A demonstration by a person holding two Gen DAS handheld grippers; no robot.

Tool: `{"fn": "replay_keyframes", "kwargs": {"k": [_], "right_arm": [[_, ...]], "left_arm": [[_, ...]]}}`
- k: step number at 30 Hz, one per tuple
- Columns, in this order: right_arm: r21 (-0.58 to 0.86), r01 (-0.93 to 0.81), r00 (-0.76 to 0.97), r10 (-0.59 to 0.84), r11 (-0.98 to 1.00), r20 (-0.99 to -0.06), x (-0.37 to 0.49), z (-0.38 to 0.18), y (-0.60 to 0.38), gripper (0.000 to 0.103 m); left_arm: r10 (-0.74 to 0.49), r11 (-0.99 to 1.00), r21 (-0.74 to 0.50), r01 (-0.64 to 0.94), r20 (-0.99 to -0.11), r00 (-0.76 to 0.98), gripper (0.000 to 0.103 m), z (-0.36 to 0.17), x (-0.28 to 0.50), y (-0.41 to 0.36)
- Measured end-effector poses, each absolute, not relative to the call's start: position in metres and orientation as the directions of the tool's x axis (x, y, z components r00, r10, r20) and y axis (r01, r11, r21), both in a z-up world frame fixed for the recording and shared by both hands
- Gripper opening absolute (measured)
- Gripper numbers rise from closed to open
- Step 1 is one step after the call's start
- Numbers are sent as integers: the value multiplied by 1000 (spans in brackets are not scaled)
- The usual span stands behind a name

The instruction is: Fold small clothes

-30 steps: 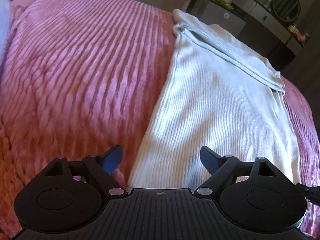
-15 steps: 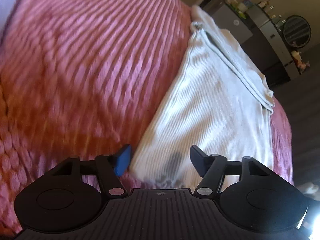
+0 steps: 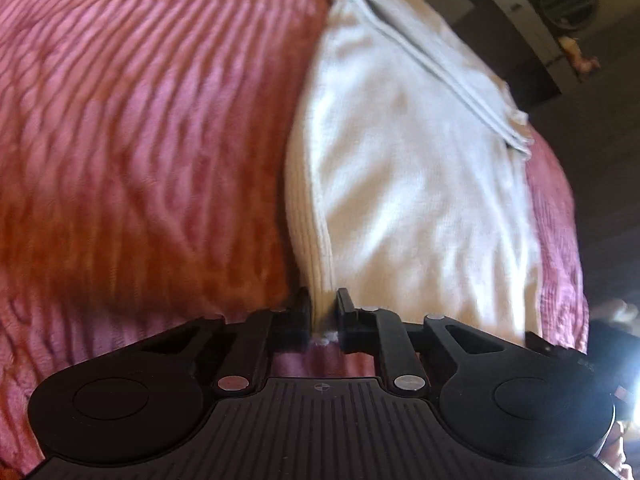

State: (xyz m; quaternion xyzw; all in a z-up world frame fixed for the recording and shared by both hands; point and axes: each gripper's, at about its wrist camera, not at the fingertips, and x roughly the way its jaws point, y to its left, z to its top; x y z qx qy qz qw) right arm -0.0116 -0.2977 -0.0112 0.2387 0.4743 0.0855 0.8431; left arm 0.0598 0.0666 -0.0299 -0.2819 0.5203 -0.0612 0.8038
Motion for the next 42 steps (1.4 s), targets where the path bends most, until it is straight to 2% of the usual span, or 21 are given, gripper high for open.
{"fn": "replay_keyframes", "kwargs": {"k": [3,7,15,23,29,32,35,38,41,42], "right_arm": [[505,86,571,373,859,-731,-12,1,-298,8],[581,71,644,408,811,-647,-5,25,-300,8],[605,33,734,392,795,-555,38,56,-292,8],[523,81,769,281,848,-574,92,49,-292,8],[348,55,781,177,936,-598,124,35,-276,8],[293,47,766,154,955,-625,137,21,-269,8],[260,36,742,149,965,-654,140,10,-266,10],[303,32,748,178,953,-639,134,7,-276,13],[331,33,769,187,943,-611,120,9,-290,16],[333,36,778,183,942,-601,117,9,-293,25]], "left_arm": [[-457,802,-582,-136,-744,488,12,-14,61,71],[-490,787,-615,-39,-662,567,12,20,67,77],[-450,771,-635,-44,-593,667,12,56,111,87],[-252,893,-437,-107,-683,686,12,53,162,72],[-139,958,-274,-88,-708,693,12,41,191,60],[-106,969,-231,-93,-721,685,12,30,201,58],[-79,977,-191,-94,-736,673,17,17,209,56],[-78,983,-170,-75,-743,665,18,11,207,59],[-104,977,-204,-63,-713,694,22,13,195,71],[-85,978,-195,-77,-702,707,40,14,193,75]]}}
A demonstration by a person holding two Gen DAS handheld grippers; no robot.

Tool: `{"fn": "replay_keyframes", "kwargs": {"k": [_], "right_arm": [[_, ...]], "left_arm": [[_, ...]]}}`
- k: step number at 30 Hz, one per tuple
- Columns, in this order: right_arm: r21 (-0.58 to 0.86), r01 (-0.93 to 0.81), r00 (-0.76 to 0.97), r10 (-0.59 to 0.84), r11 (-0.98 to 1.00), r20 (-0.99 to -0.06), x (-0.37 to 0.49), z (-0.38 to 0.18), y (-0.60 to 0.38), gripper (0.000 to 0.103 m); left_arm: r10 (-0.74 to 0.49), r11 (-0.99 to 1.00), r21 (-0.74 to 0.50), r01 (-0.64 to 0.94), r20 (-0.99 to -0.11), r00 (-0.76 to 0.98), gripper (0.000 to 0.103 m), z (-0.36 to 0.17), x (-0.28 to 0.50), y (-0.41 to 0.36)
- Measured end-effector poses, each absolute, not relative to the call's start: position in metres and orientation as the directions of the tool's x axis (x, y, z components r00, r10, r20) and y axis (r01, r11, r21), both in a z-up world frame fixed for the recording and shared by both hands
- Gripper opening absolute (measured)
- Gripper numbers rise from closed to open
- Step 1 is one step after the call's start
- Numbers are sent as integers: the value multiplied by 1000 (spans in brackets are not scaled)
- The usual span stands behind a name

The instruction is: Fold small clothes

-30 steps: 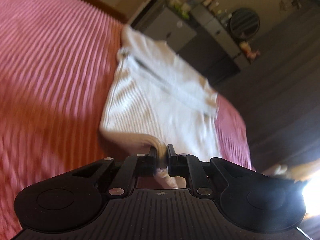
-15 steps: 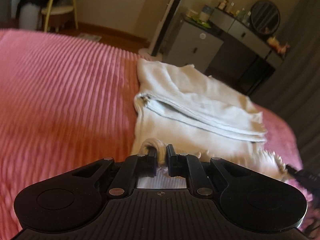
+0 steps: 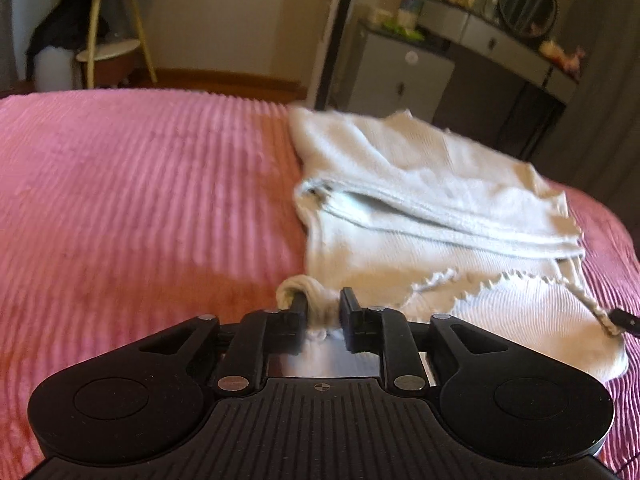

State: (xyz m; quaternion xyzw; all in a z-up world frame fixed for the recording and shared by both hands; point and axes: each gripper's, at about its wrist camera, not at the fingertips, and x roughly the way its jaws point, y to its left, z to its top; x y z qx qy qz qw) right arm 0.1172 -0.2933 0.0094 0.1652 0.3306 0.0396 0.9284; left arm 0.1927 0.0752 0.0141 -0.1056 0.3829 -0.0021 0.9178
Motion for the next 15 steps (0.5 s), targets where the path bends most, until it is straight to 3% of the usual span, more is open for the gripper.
{"fn": "replay_keyframes", "kwargs": {"k": [1,2,7,9,11,15], "right_arm": [[319,52,791,156,946,-592,114,10,-297,34],[304,63,802,133,950,-582,111,11,-301,46],[265,2,785,163,964,-598,109,6,-302,47],[249,-37,770,186,968,-610,114,4,-295,47],[223,-60,765,188,973,-616,120,3,-288,47],[221,-59,754,189,973,-629,142,0,-285,47]], "left_arm": [[-31,980,-161,-112,-691,723,59,16,188,80],[21,981,-131,-146,-668,744,60,19,183,87],[-99,979,-198,-40,-643,760,68,21,175,100],[-123,986,-165,20,-641,758,71,19,176,91],[-138,989,-136,64,-650,747,76,14,181,81],[-196,977,-200,78,-683,703,78,-1,196,78]]}}
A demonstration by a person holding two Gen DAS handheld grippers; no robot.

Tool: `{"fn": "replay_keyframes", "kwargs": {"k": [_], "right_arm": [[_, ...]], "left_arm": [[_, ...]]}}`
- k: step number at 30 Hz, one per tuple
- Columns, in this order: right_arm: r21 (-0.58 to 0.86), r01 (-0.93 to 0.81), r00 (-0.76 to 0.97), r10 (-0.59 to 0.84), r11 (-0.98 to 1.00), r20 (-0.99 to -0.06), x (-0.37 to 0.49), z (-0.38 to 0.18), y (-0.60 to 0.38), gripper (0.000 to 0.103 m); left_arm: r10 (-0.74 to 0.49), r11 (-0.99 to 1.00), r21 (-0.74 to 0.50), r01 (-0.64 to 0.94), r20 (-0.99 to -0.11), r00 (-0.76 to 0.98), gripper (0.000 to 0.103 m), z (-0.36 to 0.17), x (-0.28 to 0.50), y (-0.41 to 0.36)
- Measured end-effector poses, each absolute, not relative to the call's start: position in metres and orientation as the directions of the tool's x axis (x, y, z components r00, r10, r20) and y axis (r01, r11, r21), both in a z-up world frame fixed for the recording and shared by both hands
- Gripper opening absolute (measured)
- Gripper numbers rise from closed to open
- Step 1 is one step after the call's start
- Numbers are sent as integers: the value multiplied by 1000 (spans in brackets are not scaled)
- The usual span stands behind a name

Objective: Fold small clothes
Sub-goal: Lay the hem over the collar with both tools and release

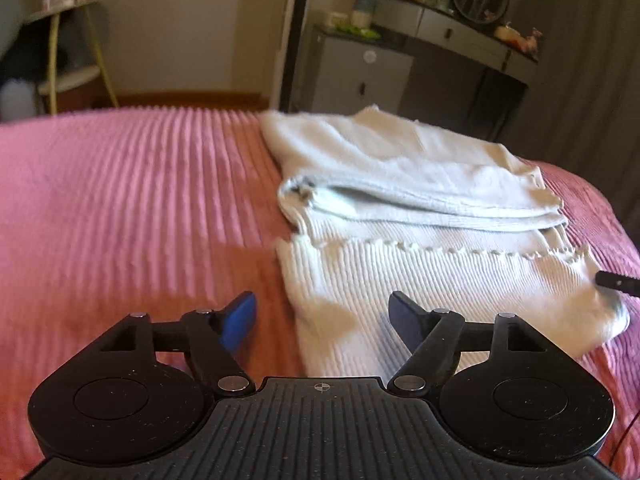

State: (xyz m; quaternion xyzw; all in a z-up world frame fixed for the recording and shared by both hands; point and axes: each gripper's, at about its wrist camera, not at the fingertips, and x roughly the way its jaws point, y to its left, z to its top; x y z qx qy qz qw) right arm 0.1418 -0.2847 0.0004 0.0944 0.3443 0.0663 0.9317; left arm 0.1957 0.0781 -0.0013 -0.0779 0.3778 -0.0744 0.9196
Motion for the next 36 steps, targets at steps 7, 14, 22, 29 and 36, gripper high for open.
{"fn": "replay_keyframes", "kwargs": {"k": [7,14,22,29,36], "right_arm": [[214,-95,731,214,972,-647,155,-5,-276,16],[195,-104,787,201,975,-584,141,9,-276,6],[162,-101,816,175,982,-551,146,24,-270,6],[168,-83,867,155,982,-474,164,44,-269,6],[96,-41,878,81,995,-472,228,46,-263,6]], "left_arm": [[-272,934,-358,10,-691,670,40,-15,213,92],[-229,946,-324,-5,-678,699,11,3,212,91],[-255,943,-327,61,-593,764,10,43,211,84],[-228,957,-276,87,-534,814,10,70,231,84],[-151,974,-224,32,-541,827,10,63,290,81]]}}
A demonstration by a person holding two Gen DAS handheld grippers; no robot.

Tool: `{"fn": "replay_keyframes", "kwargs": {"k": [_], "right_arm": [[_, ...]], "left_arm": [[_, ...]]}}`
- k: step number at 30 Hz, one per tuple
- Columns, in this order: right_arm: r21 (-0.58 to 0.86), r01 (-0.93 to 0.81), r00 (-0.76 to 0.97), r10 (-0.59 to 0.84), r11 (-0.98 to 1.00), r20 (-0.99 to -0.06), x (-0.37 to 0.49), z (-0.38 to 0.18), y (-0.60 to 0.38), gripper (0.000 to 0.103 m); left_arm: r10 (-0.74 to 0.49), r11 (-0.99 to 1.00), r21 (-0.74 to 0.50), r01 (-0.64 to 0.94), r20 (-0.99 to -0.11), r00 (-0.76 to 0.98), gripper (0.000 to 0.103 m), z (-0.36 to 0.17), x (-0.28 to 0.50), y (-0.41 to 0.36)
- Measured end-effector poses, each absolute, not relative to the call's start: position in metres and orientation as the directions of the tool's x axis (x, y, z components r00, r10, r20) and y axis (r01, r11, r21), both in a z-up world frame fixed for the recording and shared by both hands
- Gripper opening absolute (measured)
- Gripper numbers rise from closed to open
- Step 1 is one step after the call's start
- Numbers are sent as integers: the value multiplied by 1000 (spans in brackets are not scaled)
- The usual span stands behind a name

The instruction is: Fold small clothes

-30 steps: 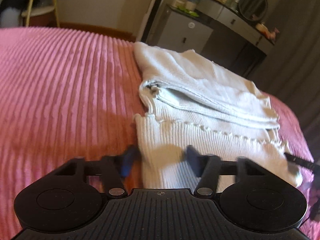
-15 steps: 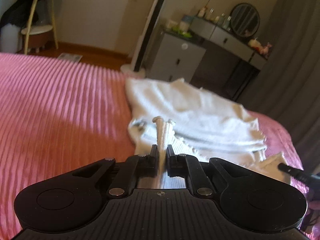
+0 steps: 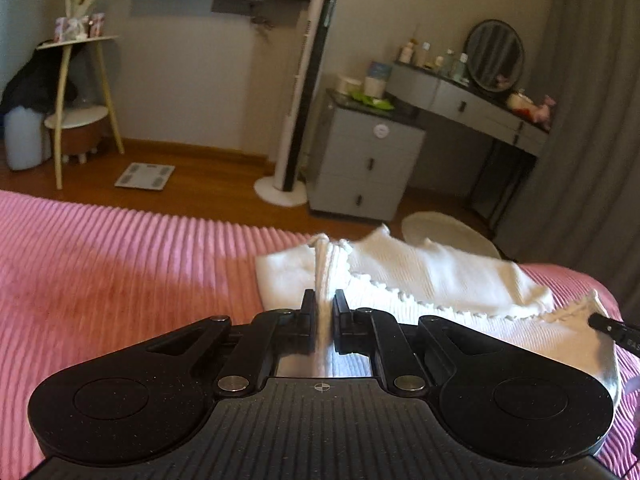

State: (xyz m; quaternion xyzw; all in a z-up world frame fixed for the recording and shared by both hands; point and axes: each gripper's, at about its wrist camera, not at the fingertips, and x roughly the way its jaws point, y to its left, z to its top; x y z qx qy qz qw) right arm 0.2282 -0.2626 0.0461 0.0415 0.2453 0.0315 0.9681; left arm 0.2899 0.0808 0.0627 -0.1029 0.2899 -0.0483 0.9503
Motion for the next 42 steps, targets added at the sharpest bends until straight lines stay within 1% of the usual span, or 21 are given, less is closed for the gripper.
{"fn": "replay_keyframes", "kwargs": {"k": [7,12,15,18,20,22,24,25,26,27,30,32,33,35,37,39,42], "right_arm": [[28,3,867,11,1000,-498,302,33,-256,6],[-18,10,866,-18,1000,-500,352,27,-250,6],[-75,16,861,-52,997,-505,378,23,-243,6],[-91,33,856,-75,995,-511,402,19,-242,6],[-97,37,849,-82,995,-521,413,11,-242,6],[-101,57,827,-104,993,-552,420,-2,-243,6],[-83,66,802,-102,994,-588,424,-14,-247,8],[-64,72,796,-96,995,-597,423,-16,-251,12],[-45,84,800,-94,995,-593,420,-12,-255,20],[-12,95,812,-85,995,-578,412,-5,-260,25],[158,92,851,4,983,-525,366,13,-284,33],[253,101,863,42,962,-504,320,15,-299,35],[288,105,861,58,952,-506,299,12,-304,35],[344,117,851,84,932,-519,256,5,-309,35],[434,136,839,130,891,-529,220,-7,-314,35],[510,163,835,157,845,-528,194,-20,-315,35],[584,191,826,192,789,-529,181,-29,-313,35]], "left_arm": [[-74,989,-145,-4,-529,846,10,50,350,70],[-24,994,-105,-37,-526,850,10,42,387,68],[10,997,-64,-51,-527,850,10,39,408,66],[58,995,-36,-89,-515,855,10,34,425,66],[116,990,-14,-143,-510,852,7,25,432,65],[187,978,25,-205,-532,826,7,11,439,65],[221,970,52,-238,-597,771,7,-7,443,67],[229,967,59,-247,-624,747,7,-14,442,67],[221,968,51,-247,-644,733,7,-16,438,69],[196,972,28,-235,-651,733,11,-15,432,71],[97,980,-74,-183,-625,774,26,3,396,79],[53,984,-102,-145,-609,792,32,14,366,79],[32,985,-115,-128,-608,793,37,17,352,78],[-25,980,-175,-100,-599,800,42,22,318,77],[-98,957,-276,-86,-588,803,55,18,284,78],[-157,934,-350,-74,-588,794,59,12,266,77],[-219,919,-391,-58,-626,748,60,-4,255,73]]}}
